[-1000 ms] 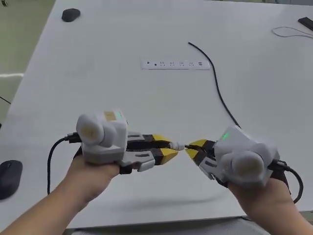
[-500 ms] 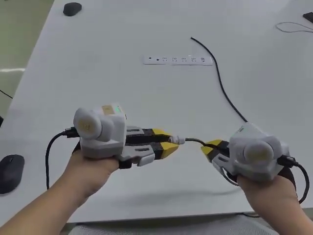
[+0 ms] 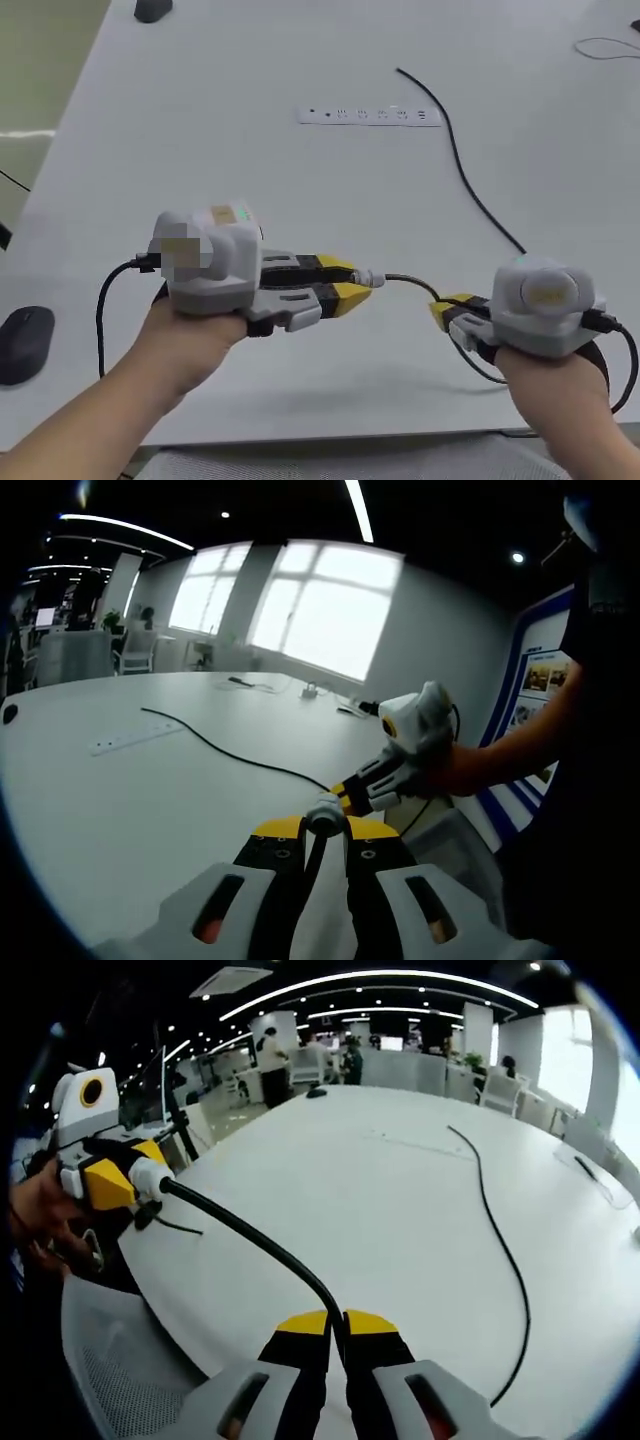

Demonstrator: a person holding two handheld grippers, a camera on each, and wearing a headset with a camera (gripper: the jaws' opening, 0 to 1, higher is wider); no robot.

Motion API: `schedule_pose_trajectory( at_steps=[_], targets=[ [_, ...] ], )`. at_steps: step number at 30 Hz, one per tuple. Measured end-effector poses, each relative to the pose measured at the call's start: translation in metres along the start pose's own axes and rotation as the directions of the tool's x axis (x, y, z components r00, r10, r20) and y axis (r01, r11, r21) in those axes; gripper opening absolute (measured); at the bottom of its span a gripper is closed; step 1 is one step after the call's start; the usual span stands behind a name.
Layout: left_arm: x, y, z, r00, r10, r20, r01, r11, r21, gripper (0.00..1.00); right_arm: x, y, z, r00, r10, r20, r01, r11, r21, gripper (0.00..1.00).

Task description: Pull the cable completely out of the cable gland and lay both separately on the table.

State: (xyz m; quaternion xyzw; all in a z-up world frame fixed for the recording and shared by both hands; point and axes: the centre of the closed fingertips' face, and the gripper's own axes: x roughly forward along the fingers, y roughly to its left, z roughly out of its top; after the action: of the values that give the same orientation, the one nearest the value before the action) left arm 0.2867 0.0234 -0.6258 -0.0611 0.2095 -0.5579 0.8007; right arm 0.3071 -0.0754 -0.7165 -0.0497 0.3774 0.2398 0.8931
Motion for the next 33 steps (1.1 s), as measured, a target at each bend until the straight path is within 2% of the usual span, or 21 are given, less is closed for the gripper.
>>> schedule_pose_trajectory(
  at_steps=[4,10,13,19,24,26,27,29,30,31,33],
  targets=[
    [-0.001,0.000,0.001,1.0000,0.003,0.002,-0.003,1.000,-0.004,0.15,-0.001,0.001,0.002,0.9999,-0.002,0.011,0.003,0.999,-0.041,0.00],
    [-0.003,0.003,0.002,0.9999,0.010,0.005,-0.010,1.000,0.002,0.15,-0.004,0.002,0.005,0.9996,0.007,0.026,-0.006,0.998,-0.063,0.01],
    [-0.005,0.003,0.003,0.9999,0.010,0.006,-0.010,1.000,0.000,0.15,-0.008,0.002,0.007,0.9993,0.004,0.036,0.000,0.995,-0.103,0.01],
    [-0.006,0.007,0.003,0.9999,0.015,0.004,-0.015,1.000,-0.001,0.15,-0.011,0.007,0.006,0.9994,0.026,0.020,-0.023,0.985,-0.170,0.01],
    [-0.007,0.006,0.002,0.9999,0.010,0.001,-0.010,1.000,-0.002,0.15,-0.016,0.009,0.009,0.9994,0.023,0.026,-0.018,0.981,-0.191,0.09],
    [-0.007,0.005,0.002,1.0000,0.010,-0.002,-0.010,1.000,-0.001,0.15,-0.020,0.015,0.017,0.9982,0.043,0.042,-0.032,0.974,-0.224,0.13],
    [-0.007,0.004,0.001,1.0000,0.009,-0.004,-0.009,1.000,0.000,0.15,-0.024,0.019,0.025,0.9976,0.048,0.049,-0.033,0.959,-0.280,0.15],
    [-0.007,0.004,0.000,0.9999,0.007,-0.008,-0.007,1.000,0.004,0.15,-0.030,0.033,0.037,0.9939,0.084,0.071,-0.054,0.936,-0.349,0.18],
    [-0.007,0.003,-0.001,0.9999,0.006,-0.009,-0.006,1.000,0.004,0.15,-0.030,0.035,0.040,0.9931,0.091,0.074,-0.059,0.931,-0.360,0.20],
    [-0.007,0.003,-0.002,0.9999,0.003,-0.014,-0.002,1.000,0.004,0.15,-0.032,0.046,0.046,0.9898,0.122,0.074,-0.083,0.913,-0.400,0.21],
    [-0.007,0.003,-0.003,0.9999,0.002,-0.016,-0.001,1.000,0.010,0.15,-0.033,0.054,0.053,0.9866,0.144,0.077,-0.101,0.910,-0.403,0.22]
  ],
)
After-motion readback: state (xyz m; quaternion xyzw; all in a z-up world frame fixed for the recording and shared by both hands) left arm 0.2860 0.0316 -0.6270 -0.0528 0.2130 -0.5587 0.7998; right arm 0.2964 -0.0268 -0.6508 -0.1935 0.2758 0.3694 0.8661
